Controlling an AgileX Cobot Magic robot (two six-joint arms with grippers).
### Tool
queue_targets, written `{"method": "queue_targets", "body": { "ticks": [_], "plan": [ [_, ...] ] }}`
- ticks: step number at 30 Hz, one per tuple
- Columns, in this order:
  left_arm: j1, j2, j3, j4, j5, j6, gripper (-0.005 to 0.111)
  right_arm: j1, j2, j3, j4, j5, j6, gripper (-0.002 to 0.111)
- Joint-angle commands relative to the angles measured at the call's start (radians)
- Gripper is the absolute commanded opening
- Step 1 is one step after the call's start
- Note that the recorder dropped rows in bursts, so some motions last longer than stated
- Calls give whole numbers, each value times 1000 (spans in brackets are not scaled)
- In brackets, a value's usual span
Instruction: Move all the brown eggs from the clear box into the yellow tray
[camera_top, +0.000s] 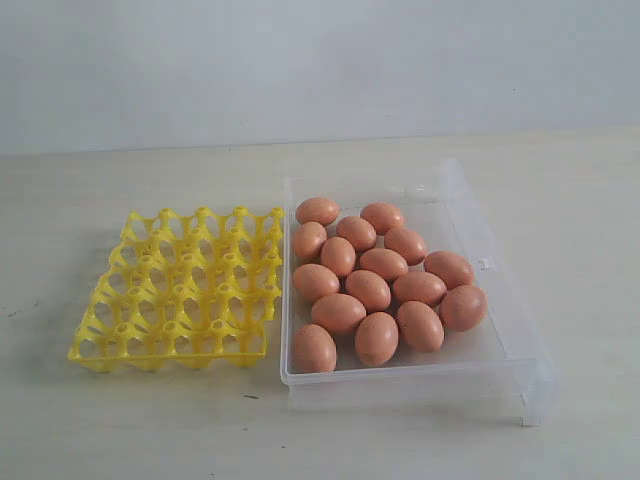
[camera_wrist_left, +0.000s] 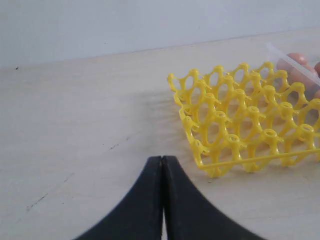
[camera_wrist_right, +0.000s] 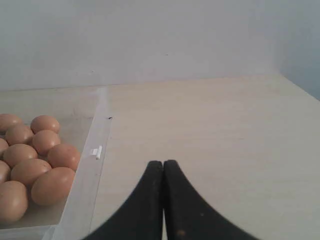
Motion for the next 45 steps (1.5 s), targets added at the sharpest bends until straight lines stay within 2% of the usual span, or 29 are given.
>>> {"method": "queue_targets", "body": {
  "ticks": [1, 21, 24, 27, 29, 37, 42, 45],
  "plan": [
    [-4, -6, -4, 2, -6, 0, 0, -4, -7, 5, 1, -9, -2, 0],
    [-4, -6, -4, 2, -6, 0, 0, -4, -7, 4, 1, -39, -2, 0],
    [-4, -6, -4, 2, -6, 0, 0, -4, -7, -81, -7, -22, -2, 0],
    [-4, -6, -4, 2, -6, 0, 0, -4, -4, -212, -23, 138, -12, 0],
    [-4, -6, -4, 2, -6, 0, 0, -4, 43, -299, -23, 233, -12, 0],
    [-4, -6, -4, 2, -6, 0, 0, -1, 345, -518, 6, 245, -123, 0],
    [-4, -6, -4, 2, -6, 0, 0, 82, 590, -653, 6, 246, -123, 0],
    [-4, -6, -4, 2, -6, 0, 0, 174, 747, -737, 0, 258, -98, 0]
  ]
}}
